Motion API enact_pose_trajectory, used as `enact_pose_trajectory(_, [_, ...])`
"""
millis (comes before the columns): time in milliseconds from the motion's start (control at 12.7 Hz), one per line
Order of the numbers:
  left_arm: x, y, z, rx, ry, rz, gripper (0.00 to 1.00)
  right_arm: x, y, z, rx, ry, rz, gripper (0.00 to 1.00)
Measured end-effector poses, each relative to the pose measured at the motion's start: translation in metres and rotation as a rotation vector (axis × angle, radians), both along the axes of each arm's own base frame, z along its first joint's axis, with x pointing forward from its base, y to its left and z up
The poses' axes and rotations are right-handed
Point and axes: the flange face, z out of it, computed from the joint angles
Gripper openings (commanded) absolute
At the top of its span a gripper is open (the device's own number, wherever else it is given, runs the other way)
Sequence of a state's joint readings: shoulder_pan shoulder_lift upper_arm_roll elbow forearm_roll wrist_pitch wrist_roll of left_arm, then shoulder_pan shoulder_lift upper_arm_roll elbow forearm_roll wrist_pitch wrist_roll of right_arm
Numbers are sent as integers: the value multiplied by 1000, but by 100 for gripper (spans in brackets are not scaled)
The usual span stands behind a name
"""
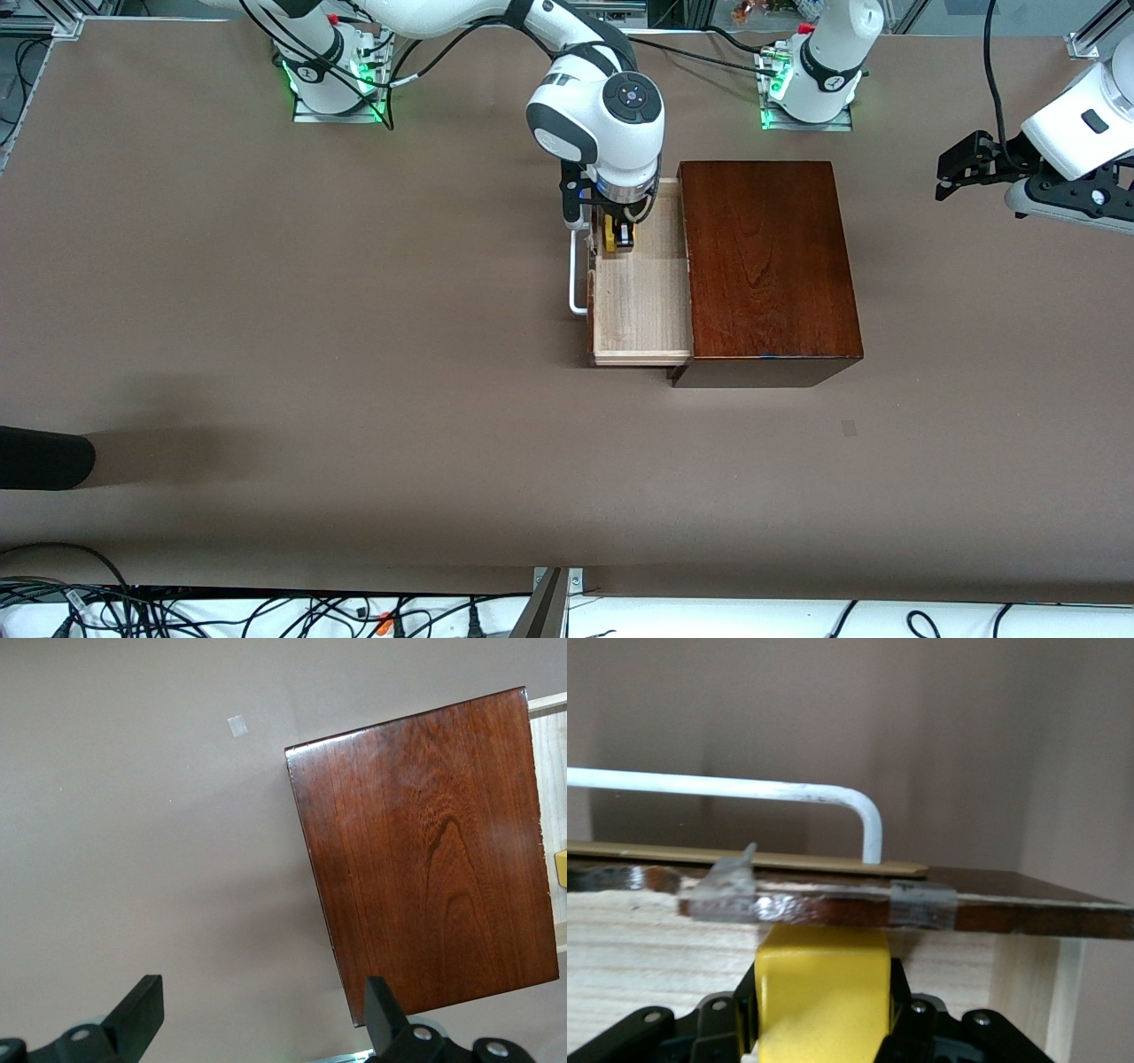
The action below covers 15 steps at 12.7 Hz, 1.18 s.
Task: Open drawer, take yellow block, close drawer
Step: 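Lower the right gripper into the drawer and grasp the yellow block, then lift the yellow block out with the right gripper and carry it aside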
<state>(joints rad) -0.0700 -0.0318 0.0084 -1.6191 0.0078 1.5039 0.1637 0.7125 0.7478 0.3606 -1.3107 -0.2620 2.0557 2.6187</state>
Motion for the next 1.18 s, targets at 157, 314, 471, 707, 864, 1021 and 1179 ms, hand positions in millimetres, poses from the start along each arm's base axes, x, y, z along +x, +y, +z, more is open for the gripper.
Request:
enact_pose_trajectory(157, [0, 0, 0, 1, 2, 6, 100, 4, 1, 29, 11, -11, -8, 0])
enact_pose_trajectory(314, [-1, 0, 0, 2, 3, 20, 100, 7, 0, 82, 22, 11, -20, 0])
enact_pose_trajectory(471, [-2, 0, 0, 3, 9, 24, 100, 15, -15, 137, 28, 30, 54, 0])
enact_pose_trajectory(707, [-3, -1, 2, 4, 18, 28, 100, 56, -83, 201, 62, 73, 218, 0])
enact_pose_trajectory(864, [-4, -7, 3, 5, 21, 26, 100, 107, -166, 225, 98, 93, 354, 0])
enact_pose_trajectory(1021, [-5, -15, 3, 6, 20, 14, 100, 145, -256, 231, 97, 117, 499, 0])
enact_pose_trajectory(1179, [-6, -17, 4, 7, 26, 11, 100, 168, -336, 228, 73, 140, 668, 0])
